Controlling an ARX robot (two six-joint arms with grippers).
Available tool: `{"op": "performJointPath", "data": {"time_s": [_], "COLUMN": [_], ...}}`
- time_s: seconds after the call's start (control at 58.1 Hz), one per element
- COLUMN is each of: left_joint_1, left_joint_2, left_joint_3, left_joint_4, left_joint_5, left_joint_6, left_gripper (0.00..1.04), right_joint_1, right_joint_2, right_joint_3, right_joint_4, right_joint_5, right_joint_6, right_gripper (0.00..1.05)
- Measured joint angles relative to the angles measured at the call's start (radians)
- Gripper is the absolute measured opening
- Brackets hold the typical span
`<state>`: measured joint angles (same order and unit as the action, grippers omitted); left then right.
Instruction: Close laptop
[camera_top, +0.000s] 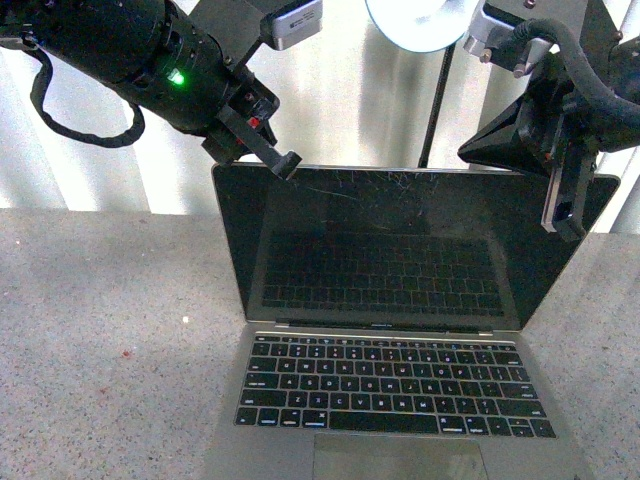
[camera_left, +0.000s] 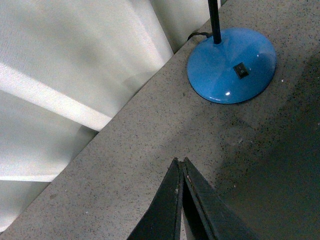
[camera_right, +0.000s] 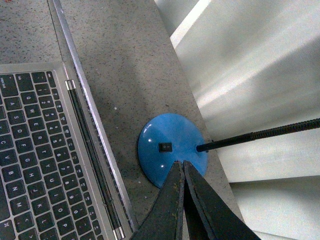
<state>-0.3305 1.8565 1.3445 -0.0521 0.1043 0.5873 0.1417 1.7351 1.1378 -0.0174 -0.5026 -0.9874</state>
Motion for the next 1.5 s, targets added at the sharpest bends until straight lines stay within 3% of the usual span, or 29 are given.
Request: {"op": "performJointPath", "data": {"time_s": [1.498], "left_joint_1": [-0.056], "left_joint_2": [-0.082], "left_joint_3": [-0.184], "left_joint_4": [-0.026], "left_joint_5": [0.054], "left_joint_6": [0.040], "left_gripper": [0.04], "right_joint_1": [0.021], "right_joint_2": [-0.047], "right_joint_3": [-0.130], "right_joint_4": [-0.075], "right_joint_5": [0.008], "right_joint_6": [-0.091], "right_gripper": [0.03]}}
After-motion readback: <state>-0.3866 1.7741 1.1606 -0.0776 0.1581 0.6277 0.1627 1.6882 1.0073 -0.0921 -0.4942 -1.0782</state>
